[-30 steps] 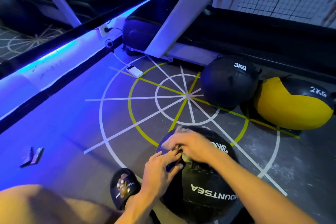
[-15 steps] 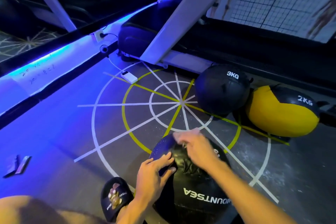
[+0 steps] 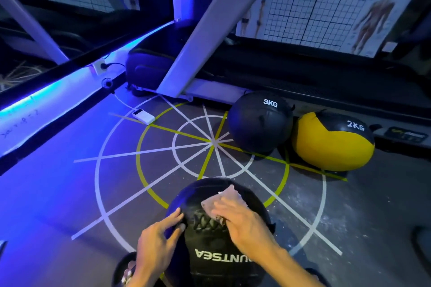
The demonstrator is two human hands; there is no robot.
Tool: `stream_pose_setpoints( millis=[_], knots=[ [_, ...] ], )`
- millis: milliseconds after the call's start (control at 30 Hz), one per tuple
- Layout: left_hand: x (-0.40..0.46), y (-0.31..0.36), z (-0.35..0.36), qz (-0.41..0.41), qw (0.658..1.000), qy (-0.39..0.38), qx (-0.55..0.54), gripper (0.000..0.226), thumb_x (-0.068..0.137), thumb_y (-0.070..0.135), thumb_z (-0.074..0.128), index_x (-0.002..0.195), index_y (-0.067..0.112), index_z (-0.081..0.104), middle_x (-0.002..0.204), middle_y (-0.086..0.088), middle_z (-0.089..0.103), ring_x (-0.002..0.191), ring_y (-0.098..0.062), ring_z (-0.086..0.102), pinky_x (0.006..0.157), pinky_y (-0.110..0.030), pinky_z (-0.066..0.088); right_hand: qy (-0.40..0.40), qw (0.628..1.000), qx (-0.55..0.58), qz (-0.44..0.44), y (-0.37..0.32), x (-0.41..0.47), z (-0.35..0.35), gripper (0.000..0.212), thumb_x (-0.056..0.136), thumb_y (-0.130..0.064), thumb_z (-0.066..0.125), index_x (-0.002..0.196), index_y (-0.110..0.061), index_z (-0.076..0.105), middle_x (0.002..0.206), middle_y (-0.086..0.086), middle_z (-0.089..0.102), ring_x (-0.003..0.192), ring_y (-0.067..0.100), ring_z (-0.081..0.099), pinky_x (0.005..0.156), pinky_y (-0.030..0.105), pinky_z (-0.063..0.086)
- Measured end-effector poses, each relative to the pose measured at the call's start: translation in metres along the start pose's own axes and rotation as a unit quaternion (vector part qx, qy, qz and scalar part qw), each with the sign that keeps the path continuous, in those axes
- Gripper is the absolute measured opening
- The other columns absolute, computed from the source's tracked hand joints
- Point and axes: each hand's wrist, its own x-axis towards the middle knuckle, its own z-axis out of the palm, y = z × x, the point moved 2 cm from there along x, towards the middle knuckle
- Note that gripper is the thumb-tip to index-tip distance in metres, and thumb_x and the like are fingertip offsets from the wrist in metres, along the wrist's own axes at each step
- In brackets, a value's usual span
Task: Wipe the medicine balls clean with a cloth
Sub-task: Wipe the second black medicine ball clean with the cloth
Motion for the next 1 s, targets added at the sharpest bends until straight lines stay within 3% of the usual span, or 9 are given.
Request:
stream_pose_setpoints(
  millis=[100,233,300,400,500,567,767,933,1000],
  knots=[
    [-0.002,-0.006,-0.011,-0.029,0.999,0.017,-0.017,0.031,0.083,0.025,0.085,0.109,0.038,0.078,0.104,0.047,0.061,0.113,0.016,0.054,0.099,-0.018,0.046,0.010,0.982,-0.002,0.186,0.041,-0.006,-0.031,0.037,0.103,-0.014,0.050,0.115,-0.041,0.073,0.122,-0.018,0.070,0.091,-0.012,0.063,0.089,0.008,0.049],
    [0.005,-0.015,-0.027,-0.082,0.995,0.052,0.016,0.033,0.086,0.019,0.082,0.101,0.047,0.074,0.125,0.015,0.072,0.124,-0.015,0.065,0.098,-0.038,0.051,0.018,0.952,0.032,0.304,0.058,-0.030,-0.037,0.036,0.102,-0.009,0.052,0.114,-0.034,0.075,0.064,-0.003,0.066,0.048,0.006,0.050,0.050,0.019,0.034],
    [0.011,-0.005,-0.029,-0.027,0.994,0.073,0.079,0.037,0.088,0.013,0.079,0.117,0.034,0.073,0.135,0.003,0.067,0.128,-0.025,0.061,0.101,-0.043,0.048,0.047,0.927,0.128,0.350,0.059,-0.035,-0.035,0.027,0.104,-0.024,0.055,0.101,-0.044,0.073,0.065,-0.004,0.067,0.054,0.007,0.059,0.053,0.023,0.046],
    [0.015,0.037,-0.012,0.119,0.989,-0.016,0.091,0.042,0.093,0.041,0.069,0.134,0.031,0.066,0.145,0.012,0.055,0.136,-0.010,0.049,0.110,-0.034,0.040,0.118,0.875,0.227,0.412,0.066,-0.040,-0.030,0.023,0.103,-0.029,0.060,0.091,-0.044,0.072,0.096,0.013,0.076,0.096,0.033,0.070,0.089,0.049,0.056],
    [0.014,0.051,0.009,0.154,0.975,-0.115,0.114,0.061,0.089,0.077,0.048,0.142,0.047,0.056,0.156,0.022,0.041,0.145,-0.003,0.035,0.119,-0.032,0.029,0.136,0.861,0.250,0.421,0.062,-0.047,-0.021,0.024,0.103,-0.025,0.059,0.091,-0.040,0.073,0.085,-0.014,0.075,0.090,0.011,0.070,0.078,0.028,0.056],
    [0.013,0.050,0.015,0.147,0.975,-0.122,0.116,0.063,0.087,0.083,0.041,0.143,0.054,0.051,0.159,0.026,0.035,0.150,-0.005,0.028,0.122,-0.036,0.026,0.147,0.859,0.232,0.433,0.058,-0.053,-0.013,0.017,0.103,-0.030,0.060,0.107,-0.034,0.076,0.085,-0.014,0.074,0.080,0.003,0.066,0.079,0.034,0.059],
    [0.020,0.053,0.015,0.139,0.977,-0.116,0.113,0.065,0.088,0.081,0.040,0.143,0.049,0.053,0.158,0.024,0.035,0.150,-0.007,0.027,0.121,-0.039,0.026,0.193,0.896,0.150,0.370,-0.007,-0.072,0.016,0.033,0.100,-0.013,0.062,0.119,-0.036,0.075,0.117,-0.014,0.072,0.083,-0.016,0.060,0.075,0.003,0.045],
    [0.029,0.050,0.005,0.112,0.979,-0.146,0.093,0.059,0.093,0.073,0.049,0.145,0.045,0.052,0.160,0.019,0.037,0.152,-0.009,0.026,0.121,-0.043,0.025,0.150,0.947,0.110,0.261,-0.014,-0.088,0.025,0.045,0.097,0.002,0.059,0.127,-0.028,0.072,0.128,-0.021,0.065,0.119,-0.016,0.057,0.101,0.013,0.048],
    [0.032,0.053,0.004,0.112,0.978,-0.148,0.093,0.057,0.094,0.068,0.051,0.145,0.044,0.053,0.160,0.018,0.038,0.152,-0.011,0.027,0.121,-0.044,0.026,0.159,0.942,0.096,0.280,0.004,-0.080,0.016,0.043,0.097,0.002,0.059,0.126,-0.027,0.072,0.104,-0.024,0.072,0.093,-0.024,0.060,0.082,0.007,0.051]
  ],
)
